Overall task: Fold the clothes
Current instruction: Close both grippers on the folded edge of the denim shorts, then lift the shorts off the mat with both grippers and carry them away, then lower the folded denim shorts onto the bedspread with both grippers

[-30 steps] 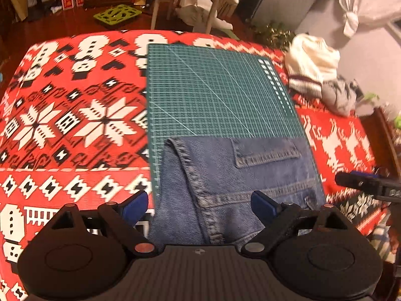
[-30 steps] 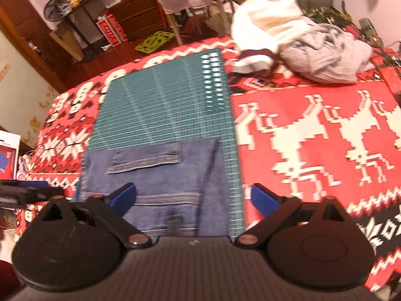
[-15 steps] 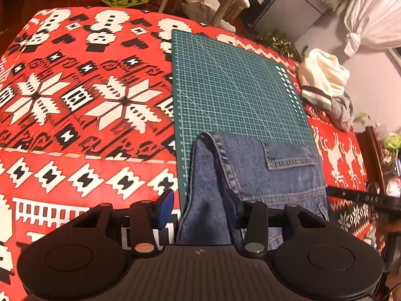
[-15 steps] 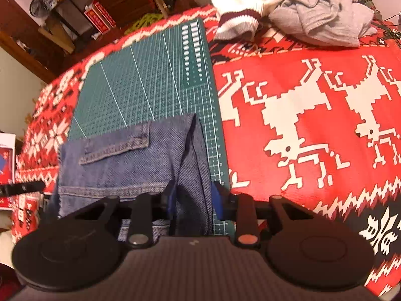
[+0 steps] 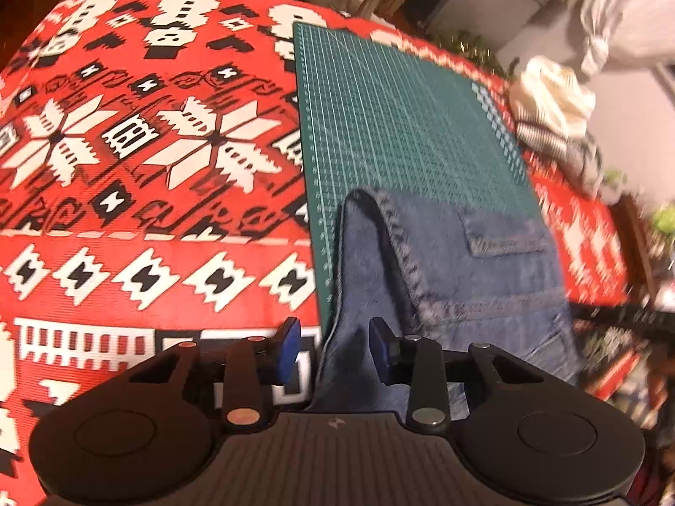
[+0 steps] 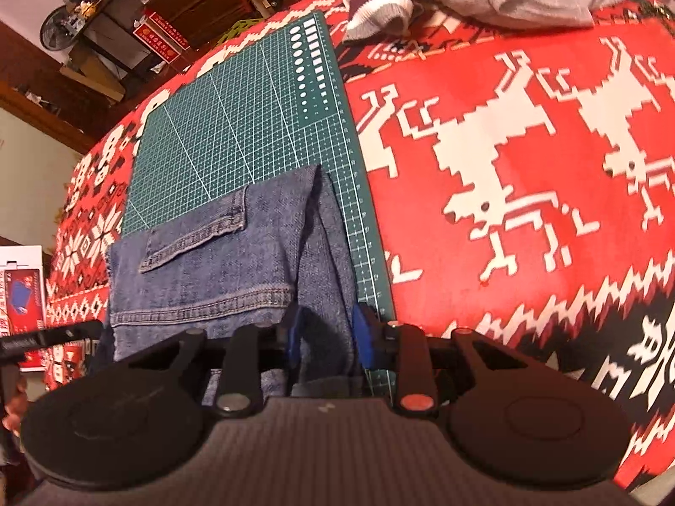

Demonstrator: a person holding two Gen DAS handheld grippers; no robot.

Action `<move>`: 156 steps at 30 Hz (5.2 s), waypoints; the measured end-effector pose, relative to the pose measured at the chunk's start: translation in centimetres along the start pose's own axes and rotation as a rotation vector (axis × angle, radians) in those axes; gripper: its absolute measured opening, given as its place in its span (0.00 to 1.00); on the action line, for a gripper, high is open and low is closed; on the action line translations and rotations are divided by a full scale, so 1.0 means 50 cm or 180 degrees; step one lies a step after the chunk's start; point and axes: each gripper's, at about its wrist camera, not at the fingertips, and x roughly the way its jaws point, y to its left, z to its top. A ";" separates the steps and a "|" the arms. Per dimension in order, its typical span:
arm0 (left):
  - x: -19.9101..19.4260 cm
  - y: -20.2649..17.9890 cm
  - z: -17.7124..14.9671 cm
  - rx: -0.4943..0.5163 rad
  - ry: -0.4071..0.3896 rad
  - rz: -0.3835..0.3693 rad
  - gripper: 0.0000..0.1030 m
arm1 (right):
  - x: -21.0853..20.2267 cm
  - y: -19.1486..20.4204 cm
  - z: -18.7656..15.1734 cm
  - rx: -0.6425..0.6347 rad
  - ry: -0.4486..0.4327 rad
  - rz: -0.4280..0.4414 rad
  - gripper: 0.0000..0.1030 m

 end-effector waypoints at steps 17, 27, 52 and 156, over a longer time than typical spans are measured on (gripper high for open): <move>0.013 -0.045 -0.031 0.0336 0.0056 0.0194 0.15 | 0.013 0.073 -0.027 -0.0711 -0.0107 -0.0418 0.11; -0.003 -0.033 -0.038 0.0097 -0.0055 0.0133 0.04 | 0.004 0.070 -0.025 -0.0646 -0.0150 -0.0340 0.05; 0.003 -0.025 -0.029 -0.0002 -0.0064 -0.0002 0.04 | 0.018 0.057 -0.016 -0.0609 -0.0272 -0.0210 0.03; -0.218 0.397 -0.087 -0.1976 -0.0825 -0.0533 0.50 | 0.313 0.773 -0.240 -0.2873 -0.0226 0.0955 0.24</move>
